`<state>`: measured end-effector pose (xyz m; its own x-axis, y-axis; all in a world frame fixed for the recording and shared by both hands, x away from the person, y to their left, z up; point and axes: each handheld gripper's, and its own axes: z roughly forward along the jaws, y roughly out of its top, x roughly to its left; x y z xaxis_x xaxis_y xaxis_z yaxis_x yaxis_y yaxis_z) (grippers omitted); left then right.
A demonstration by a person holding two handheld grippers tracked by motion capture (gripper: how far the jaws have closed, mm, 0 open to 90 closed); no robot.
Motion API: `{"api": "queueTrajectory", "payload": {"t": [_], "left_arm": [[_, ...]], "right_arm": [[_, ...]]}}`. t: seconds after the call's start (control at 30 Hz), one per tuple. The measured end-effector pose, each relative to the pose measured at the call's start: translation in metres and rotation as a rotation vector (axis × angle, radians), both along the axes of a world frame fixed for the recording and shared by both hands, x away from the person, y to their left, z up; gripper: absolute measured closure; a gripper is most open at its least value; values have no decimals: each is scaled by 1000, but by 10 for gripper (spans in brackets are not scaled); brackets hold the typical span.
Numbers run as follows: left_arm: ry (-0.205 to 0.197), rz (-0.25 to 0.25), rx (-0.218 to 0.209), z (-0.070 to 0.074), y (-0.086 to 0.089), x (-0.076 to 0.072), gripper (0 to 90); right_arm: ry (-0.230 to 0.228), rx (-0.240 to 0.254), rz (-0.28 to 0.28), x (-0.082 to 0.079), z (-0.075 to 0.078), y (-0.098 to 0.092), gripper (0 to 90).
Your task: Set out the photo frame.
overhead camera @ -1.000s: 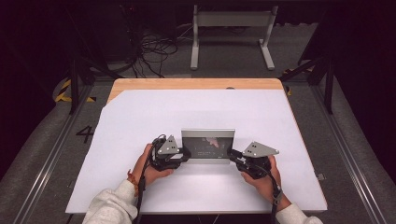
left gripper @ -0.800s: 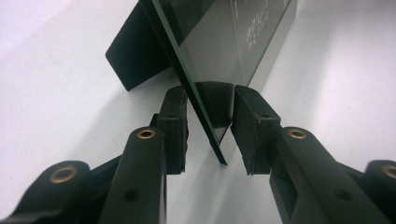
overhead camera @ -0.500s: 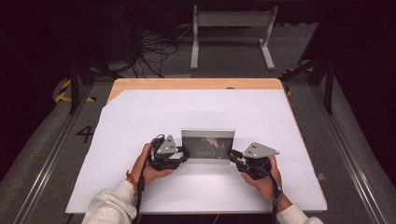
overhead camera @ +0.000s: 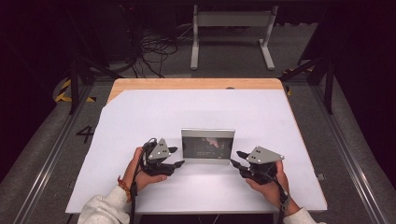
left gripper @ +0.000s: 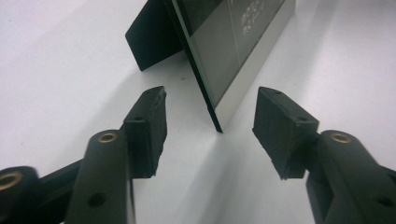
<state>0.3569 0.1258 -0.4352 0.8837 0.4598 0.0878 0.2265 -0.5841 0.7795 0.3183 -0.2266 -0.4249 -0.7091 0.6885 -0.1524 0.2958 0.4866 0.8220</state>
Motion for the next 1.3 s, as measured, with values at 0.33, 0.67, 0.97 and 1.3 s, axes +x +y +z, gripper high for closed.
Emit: {"api": "queueTrajectory", "payload": {"t": [0.33,0.67,0.97,1.3], "left_arm": [[-3,6,11,-4,16,-22,314],[42,38,28,-18,30,-33,166],[65,22,-8,-21,35,-36,73],[36,59,-6,-22,38,-37,64]], "right_arm": [[9,-8,15,-5,-3,-9,472],[56,-56,54,-8,-14,-4,269],[43,-40,86,-8,-18,-2,69],[26,-63,58,-9,-17,-1,98]]}}
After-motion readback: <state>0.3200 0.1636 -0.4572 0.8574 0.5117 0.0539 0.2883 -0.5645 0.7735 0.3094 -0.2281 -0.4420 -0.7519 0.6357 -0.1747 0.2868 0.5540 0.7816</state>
